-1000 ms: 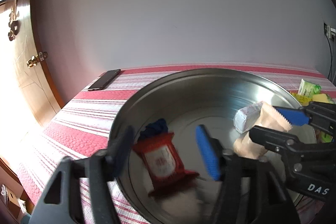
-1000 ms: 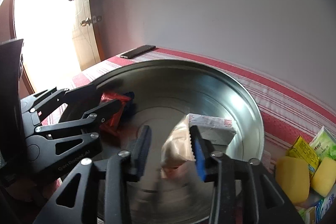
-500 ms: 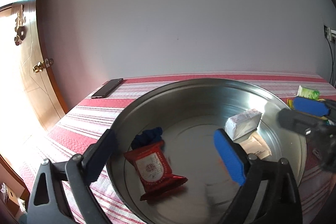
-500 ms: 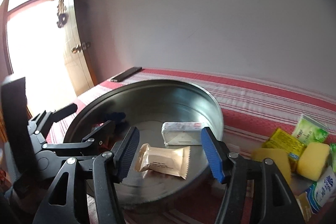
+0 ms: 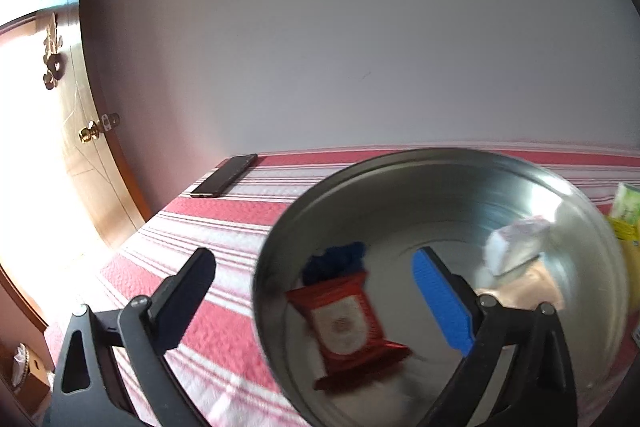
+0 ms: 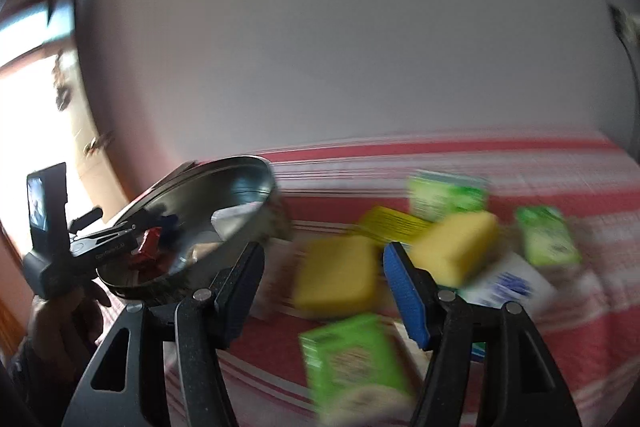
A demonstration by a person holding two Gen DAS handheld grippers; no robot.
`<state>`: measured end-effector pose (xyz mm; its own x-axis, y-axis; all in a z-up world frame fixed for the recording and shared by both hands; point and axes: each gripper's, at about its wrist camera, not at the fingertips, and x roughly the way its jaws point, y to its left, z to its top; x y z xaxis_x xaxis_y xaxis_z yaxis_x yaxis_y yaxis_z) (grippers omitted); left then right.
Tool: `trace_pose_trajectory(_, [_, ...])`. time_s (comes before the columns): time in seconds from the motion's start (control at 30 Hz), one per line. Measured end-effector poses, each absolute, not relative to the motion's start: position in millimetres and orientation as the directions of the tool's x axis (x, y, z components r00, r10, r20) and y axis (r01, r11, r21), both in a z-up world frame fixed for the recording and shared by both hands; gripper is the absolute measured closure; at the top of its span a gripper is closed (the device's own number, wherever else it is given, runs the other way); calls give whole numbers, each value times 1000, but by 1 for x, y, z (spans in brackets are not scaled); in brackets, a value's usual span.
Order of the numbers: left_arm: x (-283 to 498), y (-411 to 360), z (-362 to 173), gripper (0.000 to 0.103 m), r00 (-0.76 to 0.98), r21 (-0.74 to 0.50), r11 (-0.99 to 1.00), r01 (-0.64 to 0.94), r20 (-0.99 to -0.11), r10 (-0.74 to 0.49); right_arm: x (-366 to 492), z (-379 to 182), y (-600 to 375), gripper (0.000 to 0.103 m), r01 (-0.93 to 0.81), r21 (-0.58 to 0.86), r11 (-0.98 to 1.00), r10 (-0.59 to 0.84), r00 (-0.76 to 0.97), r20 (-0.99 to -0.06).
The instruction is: Organize objects
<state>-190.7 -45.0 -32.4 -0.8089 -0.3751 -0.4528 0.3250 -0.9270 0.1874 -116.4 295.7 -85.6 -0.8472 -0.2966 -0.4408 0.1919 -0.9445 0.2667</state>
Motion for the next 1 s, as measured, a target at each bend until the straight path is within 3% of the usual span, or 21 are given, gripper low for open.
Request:
trace_pose_trajectory(0.13, [-184,-37,-30,3,-813,186,-926,329,-442,-378,-107,-84,330,30,75,252,-965,-184,-878,-442])
trace_pose_trajectory(0.4, [-136,48,-15,0,-905,195,-976,100,-389,-171,-108,-86,350,29,2,215,-977,-112,-859,-500])
trace_pose_trajectory(0.73, [-124,146,-42,0,-838,126,-977,-171,-540,77,-114,-93,359,29,-34,167,-985,-65,-830,-554])
trace_pose_trajectory(1.0, [-124,198,-53,0,-780,110,-961,-254,-611,136,-118,-107,376,29,-66,154,-986,-43,-789,-613])
